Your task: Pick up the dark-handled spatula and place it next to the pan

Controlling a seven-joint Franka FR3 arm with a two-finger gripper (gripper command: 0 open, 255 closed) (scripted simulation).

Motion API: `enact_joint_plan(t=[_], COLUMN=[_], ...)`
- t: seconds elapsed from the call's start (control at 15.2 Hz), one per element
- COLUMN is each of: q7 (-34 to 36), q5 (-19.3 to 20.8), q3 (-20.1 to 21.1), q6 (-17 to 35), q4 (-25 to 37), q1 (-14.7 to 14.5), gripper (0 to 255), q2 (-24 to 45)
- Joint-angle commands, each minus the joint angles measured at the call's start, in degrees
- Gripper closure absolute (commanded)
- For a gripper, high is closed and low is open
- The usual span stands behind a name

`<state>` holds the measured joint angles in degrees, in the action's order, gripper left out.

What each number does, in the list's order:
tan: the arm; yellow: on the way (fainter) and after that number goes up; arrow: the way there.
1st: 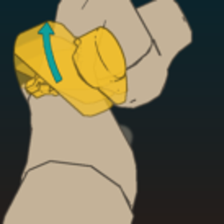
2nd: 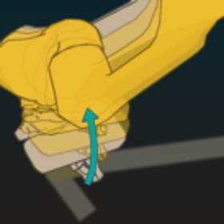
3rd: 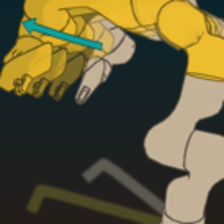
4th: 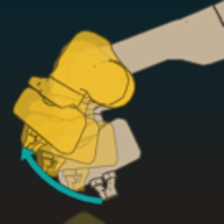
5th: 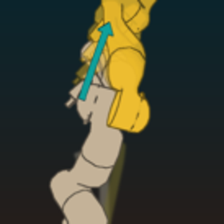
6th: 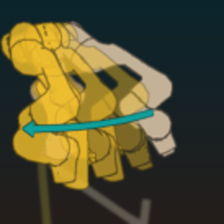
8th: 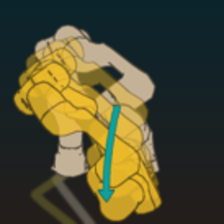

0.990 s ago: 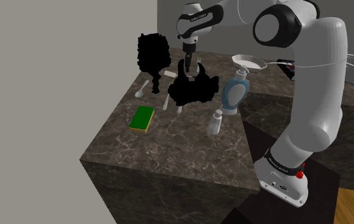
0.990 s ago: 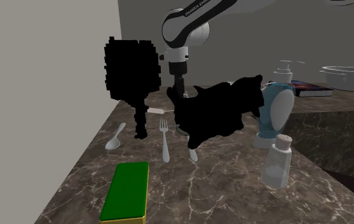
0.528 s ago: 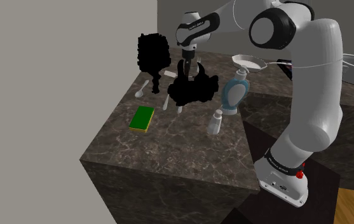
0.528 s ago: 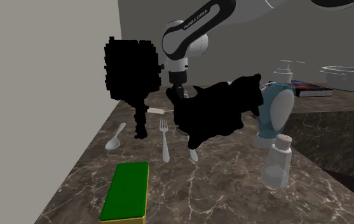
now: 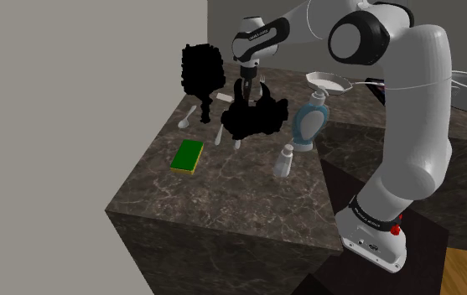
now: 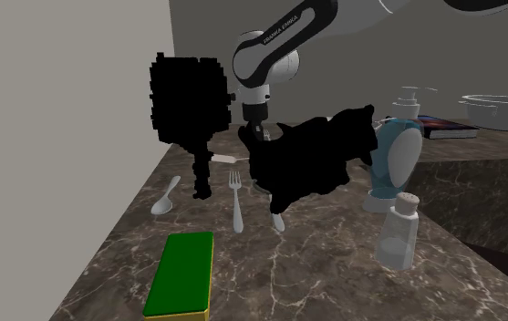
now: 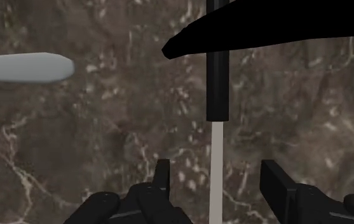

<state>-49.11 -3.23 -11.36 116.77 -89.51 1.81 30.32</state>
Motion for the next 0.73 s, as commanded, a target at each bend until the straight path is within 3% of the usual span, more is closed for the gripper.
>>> enact_joint_plan(t=[0.0,0.66], q7=[0.00,0.03], q5=[0.00,0.12], q3=[0.00,-0.07], q6=[0.00,-1.24], q4=[-0.01,0.62], q1=[0.00,-0.04], gripper=[255,255], q2=[0.01,-0.60])
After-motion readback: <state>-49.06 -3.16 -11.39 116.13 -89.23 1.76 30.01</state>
